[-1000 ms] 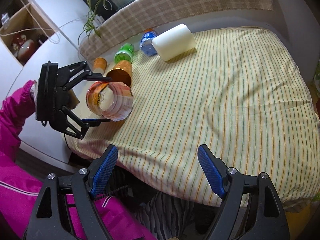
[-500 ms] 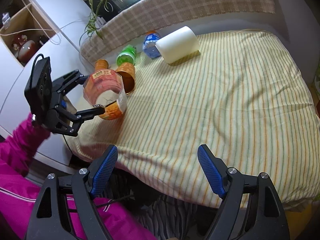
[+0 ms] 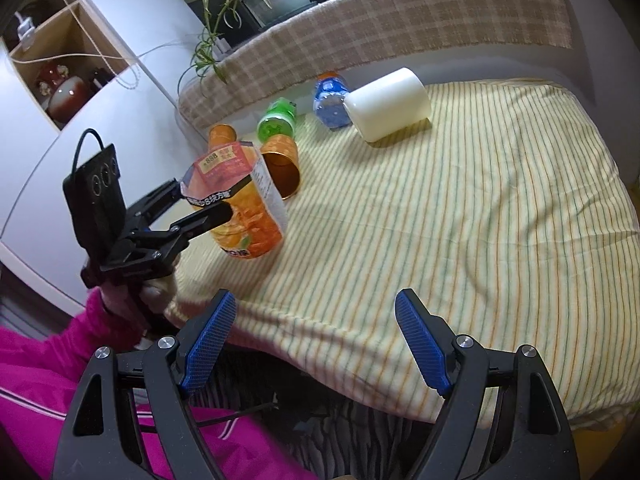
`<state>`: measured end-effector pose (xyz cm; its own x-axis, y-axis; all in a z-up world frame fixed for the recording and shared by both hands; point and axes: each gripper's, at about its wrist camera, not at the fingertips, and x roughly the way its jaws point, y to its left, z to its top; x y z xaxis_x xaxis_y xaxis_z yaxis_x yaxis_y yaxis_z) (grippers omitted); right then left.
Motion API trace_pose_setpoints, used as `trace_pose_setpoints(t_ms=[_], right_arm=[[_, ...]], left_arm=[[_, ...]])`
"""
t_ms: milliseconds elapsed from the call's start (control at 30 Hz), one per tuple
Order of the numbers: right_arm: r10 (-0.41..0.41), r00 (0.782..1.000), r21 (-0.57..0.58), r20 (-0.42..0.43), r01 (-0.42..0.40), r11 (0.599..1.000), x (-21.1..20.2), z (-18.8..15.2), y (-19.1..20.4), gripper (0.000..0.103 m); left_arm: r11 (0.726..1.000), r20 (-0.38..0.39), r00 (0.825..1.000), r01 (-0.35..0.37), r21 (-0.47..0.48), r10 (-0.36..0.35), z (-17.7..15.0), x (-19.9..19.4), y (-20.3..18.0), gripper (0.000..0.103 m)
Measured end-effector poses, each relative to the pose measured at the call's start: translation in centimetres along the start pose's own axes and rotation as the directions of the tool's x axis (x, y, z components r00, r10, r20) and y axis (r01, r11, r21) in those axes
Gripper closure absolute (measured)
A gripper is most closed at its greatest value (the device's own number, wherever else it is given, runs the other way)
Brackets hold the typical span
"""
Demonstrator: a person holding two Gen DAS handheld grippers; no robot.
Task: Flip cup upright
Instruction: 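Rotate the snack cup open end up with the left tool and lower it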
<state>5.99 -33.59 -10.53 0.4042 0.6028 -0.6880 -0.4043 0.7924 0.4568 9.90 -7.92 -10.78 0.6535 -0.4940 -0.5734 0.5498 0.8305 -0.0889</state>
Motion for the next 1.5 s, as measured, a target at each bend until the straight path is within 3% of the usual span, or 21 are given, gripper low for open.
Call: trace_pose_setpoints(t_ms=[367, 800, 1167, 1500], right_arm=[[-0.012, 0.998, 0.019, 0.055, 0.011, 1.0, -0.5, 0.0, 1.1, 0.021], [-0.184, 0.971, 0.046, 0.155, 0.179, 0.983, -0.4, 0.1, 2.4, 0.021], [-0.202, 0.963, 0.068, 0.179, 0.192, 0.979, -0.8, -0.2, 2.6, 0.021], [-0.224, 0.953, 0.053, 0.202, 0.218, 0.974, -1.2, -0.6, 3.3, 0.021]], left_arm=[[0.998, 0.005, 0.999, -0.052, -0.04, 0.052, -1.4, 0.7, 0.9, 0.021], [0.995, 0.006, 0.997, -0.08, -0.065, 0.081, -2.2, -0.4, 1.2, 0.021], [0.994, 0.003, 0.996, -0.088, -0.07, 0.089, -2.5, -0.9, 1.4, 0.021], [0.993, -0.02, 0.997, -0.078, -0.088, 0.077, -3.0, -1.4, 1.5, 0.011]])
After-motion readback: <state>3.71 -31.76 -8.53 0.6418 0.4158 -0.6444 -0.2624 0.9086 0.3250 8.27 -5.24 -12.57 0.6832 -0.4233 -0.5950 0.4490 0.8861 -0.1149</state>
